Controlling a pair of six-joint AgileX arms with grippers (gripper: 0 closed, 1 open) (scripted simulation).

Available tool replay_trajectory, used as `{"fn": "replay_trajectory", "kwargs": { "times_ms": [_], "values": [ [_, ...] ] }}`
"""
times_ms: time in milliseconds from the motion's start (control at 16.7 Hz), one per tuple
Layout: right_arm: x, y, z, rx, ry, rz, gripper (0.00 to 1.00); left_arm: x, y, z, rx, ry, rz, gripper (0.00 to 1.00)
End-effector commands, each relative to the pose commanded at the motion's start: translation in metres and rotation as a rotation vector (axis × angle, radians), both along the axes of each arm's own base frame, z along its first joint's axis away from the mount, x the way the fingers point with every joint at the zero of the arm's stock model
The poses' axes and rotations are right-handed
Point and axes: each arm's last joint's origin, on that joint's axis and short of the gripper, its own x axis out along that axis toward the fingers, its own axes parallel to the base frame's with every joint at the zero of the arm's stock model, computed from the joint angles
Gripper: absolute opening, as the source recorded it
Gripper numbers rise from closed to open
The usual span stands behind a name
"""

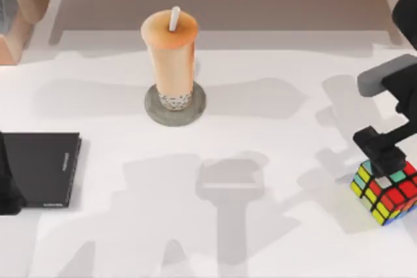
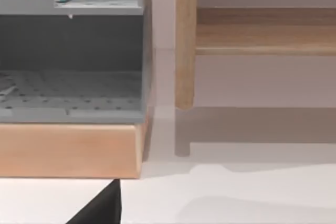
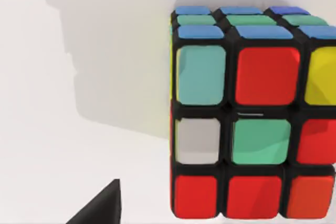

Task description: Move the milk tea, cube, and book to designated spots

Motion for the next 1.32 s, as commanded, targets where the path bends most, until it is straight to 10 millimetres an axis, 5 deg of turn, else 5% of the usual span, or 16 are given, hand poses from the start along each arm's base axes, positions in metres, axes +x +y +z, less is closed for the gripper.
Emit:
{"fn": "replay_trajectory", "kwargs": {
  "times_ms": [480,780,1320],
  "values": [
    [0.000,-0.001,-0.052,0.001,0.000,-0.002,1.00,0.000,0.000,0.000,0.000,0.000,0.000,1.00],
    [-0.001,-0.001,-0.059,0.001,0.001,-0.002,1.00,0.000,0.000,0.000,0.000,0.000,0.000,1.00],
    [-0.001,-0.001,-0.059,0.001,0.001,-0.002,0.32,0.000,0.000,0.000,0.000,0.000,0.000,1.00]
  ]
}}
